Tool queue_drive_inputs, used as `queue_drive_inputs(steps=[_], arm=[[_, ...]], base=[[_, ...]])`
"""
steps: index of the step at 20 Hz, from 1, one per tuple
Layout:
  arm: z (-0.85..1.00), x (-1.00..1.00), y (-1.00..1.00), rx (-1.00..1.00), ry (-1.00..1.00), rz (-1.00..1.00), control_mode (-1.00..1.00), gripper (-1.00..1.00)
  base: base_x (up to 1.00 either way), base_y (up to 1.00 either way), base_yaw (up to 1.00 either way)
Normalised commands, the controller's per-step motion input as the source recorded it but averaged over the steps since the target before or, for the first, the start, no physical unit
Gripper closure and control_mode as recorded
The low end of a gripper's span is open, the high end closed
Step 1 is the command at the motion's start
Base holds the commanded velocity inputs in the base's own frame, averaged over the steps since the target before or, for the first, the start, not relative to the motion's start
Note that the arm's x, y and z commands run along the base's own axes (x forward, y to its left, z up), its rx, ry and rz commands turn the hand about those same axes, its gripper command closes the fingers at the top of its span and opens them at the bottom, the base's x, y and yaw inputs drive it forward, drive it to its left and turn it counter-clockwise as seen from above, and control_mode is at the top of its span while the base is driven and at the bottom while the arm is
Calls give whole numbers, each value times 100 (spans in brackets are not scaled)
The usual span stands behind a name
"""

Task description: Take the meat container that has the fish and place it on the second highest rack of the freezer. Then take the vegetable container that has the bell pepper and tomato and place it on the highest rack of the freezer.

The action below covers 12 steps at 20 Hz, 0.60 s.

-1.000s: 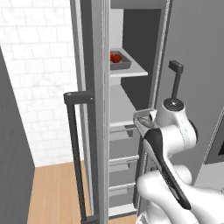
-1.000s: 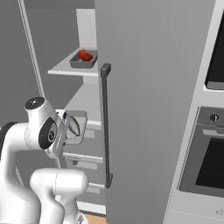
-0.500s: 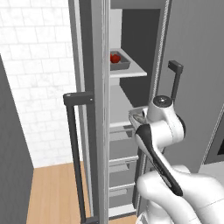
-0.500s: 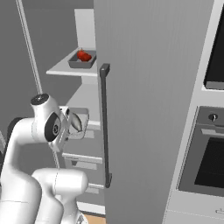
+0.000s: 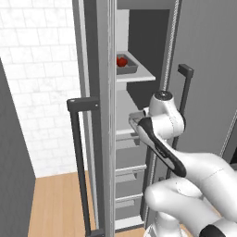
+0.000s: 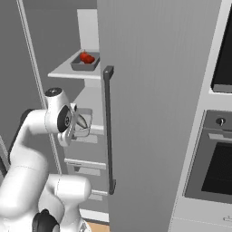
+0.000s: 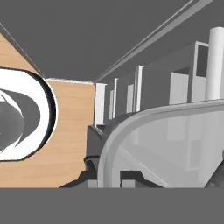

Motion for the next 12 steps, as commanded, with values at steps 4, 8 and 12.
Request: queue_drive_inputs(steps=[4, 8, 12], arm=[[-2, 50, 33, 0, 0, 0, -100, 100], [-15, 48, 3, 0, -2, 0, -100, 100], [-32, 39, 0, 0, -8, 0, -100, 100]], base=[[0, 0, 0], [0, 0, 0], [0, 0, 0]])
